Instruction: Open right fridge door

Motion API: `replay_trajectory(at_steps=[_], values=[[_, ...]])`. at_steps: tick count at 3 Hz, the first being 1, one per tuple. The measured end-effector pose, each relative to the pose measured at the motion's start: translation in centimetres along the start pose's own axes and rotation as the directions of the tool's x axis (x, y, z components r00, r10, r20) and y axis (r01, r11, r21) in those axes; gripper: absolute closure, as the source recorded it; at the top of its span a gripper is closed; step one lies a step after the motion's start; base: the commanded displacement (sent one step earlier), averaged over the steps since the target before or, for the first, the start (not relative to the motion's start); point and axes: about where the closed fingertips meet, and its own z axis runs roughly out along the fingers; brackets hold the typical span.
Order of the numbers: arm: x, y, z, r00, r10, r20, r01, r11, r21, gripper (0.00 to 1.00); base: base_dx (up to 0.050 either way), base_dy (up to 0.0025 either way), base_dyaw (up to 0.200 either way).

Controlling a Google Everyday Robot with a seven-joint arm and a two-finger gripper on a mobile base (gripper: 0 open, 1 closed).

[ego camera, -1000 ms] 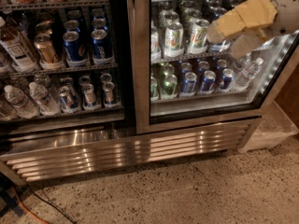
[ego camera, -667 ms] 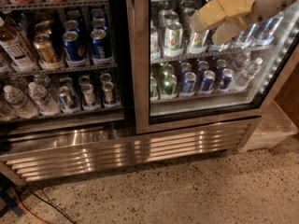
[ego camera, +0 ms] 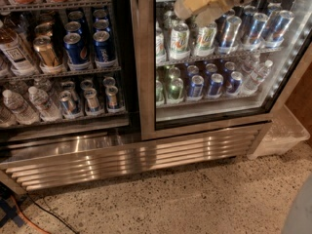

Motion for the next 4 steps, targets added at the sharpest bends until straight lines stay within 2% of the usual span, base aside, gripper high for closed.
replay_trajectory(at_steps=[1,2,3,4], values=[[-1.8,-0.4,0.6,0.997,-0.067,0.024,0.067,0.9977,0.005,0.0,0.0,0.0,0.0],[-2.4,0.2,1.5,0.99,-0.129,0.052,0.131,0.9903,-0.045,0.0,0.0,0.0,0.0],[-2.1,2.3,2.8,0.983,-0.167,0.074,0.176,0.9747,-0.138,0.0,0.0,0.0,0.0],[-2.0,4.3,4.1,0.975,-0.2,0.096,0.216,0.9547,-0.204,0.0,0.0,0.0,0.0]])
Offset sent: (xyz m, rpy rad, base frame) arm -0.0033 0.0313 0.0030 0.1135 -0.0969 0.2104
